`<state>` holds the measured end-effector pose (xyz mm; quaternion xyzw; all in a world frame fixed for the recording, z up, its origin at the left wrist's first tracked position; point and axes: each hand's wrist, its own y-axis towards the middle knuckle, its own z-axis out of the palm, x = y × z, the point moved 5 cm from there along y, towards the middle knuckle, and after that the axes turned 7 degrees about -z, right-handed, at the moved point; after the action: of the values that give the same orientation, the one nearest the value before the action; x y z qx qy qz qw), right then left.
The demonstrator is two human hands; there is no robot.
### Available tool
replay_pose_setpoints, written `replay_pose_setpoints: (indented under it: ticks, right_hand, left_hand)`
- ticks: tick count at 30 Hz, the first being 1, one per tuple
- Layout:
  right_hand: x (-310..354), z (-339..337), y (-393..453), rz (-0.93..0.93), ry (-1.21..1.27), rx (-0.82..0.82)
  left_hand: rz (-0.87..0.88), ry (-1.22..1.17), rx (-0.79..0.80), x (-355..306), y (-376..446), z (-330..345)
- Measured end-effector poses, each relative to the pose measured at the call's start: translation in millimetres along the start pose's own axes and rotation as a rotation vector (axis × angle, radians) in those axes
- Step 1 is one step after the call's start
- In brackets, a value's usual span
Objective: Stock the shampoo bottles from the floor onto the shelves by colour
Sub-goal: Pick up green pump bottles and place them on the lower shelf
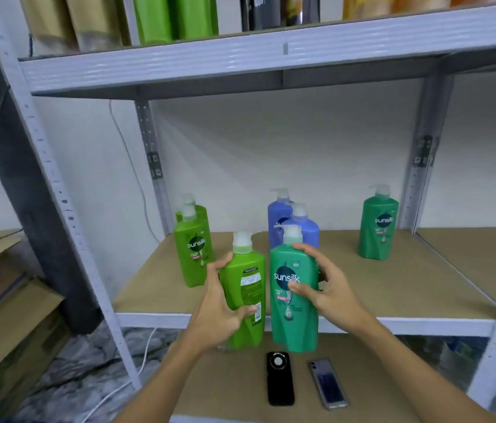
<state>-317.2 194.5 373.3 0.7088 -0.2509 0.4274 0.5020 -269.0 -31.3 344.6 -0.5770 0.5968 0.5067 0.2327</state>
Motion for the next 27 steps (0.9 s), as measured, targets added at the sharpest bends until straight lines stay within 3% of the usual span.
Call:
replay_pose_setpoints:
  ticks: [6,12,17,27]
  right_hand:
    - [-24,21,38,-0.1,-0.102,-0.093]
    - [-49,44,54,-0.207,-0.304,-0.163]
    - [-60,55,61,-0.281,-0.483,-0.104]
    - [-76,63,65,-0.253,-0.544,0.026]
  left_hand:
    - [-0.052,-0.06,-0.166,39,34,-20]
    - [-0.063,-0.041,-0.23,61,56,-28]
    - [-0.03,0.061,-0.262,64,64,-40]
    - [0.123,0.414,-0.334,55,64,-38]
